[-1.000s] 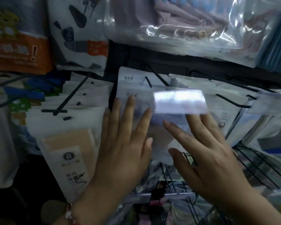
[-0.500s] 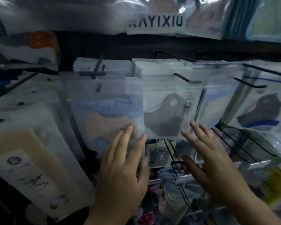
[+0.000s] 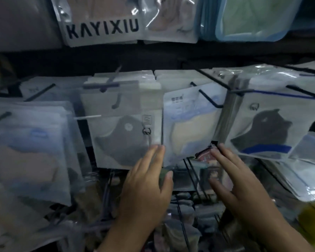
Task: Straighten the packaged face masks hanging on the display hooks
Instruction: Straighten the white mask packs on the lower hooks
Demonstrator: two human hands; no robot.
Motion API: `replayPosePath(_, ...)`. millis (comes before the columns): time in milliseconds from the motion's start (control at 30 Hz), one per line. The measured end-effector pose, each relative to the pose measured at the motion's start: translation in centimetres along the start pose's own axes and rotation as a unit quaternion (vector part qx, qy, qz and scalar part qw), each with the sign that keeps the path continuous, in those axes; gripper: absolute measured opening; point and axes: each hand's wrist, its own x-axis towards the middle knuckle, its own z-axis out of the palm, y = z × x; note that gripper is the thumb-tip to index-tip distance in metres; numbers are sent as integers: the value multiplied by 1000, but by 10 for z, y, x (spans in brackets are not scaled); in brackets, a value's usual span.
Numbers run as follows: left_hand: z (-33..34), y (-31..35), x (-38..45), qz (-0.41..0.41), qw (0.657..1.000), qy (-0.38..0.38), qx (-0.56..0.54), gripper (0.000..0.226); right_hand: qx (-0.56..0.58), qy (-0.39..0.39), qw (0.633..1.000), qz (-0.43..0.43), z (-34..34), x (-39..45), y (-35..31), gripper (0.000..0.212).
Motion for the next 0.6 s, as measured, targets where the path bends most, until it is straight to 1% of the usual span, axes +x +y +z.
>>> replayPosePath(67,7,12,8,-39,999,11,-23,62,41,-2,999,4,-7,12,17,65)
replayPosePath(133,12,22,16,-81,995,31,-47,66,87,16,996,8,-12,27,30,64)
replayPosePath(200,18,28,23,-128,987,50,-81,67,148,24,988,39,-16,45,40,65)
replayPosePath(267,23,31,29,-164,980,53,-97,68,201,24,978,54,-17,62,48,68)
replayPosePath(333,26,34,34,-188,975,52,-110,68,239,25,970,40,-16,76,54,69)
replayPosePath(400,28,35,40,-214,966,50,-139,67,278,38,960,25,-14,85,55,64)
replayPosePath(500,32,37,45,-251,945,46,-206,61,339,56,939,29,-12,95,55,55)
replayPosePath(600,38,39,47,-274,923,61,-265,56,338,63,938,33,-7,99,60,35)
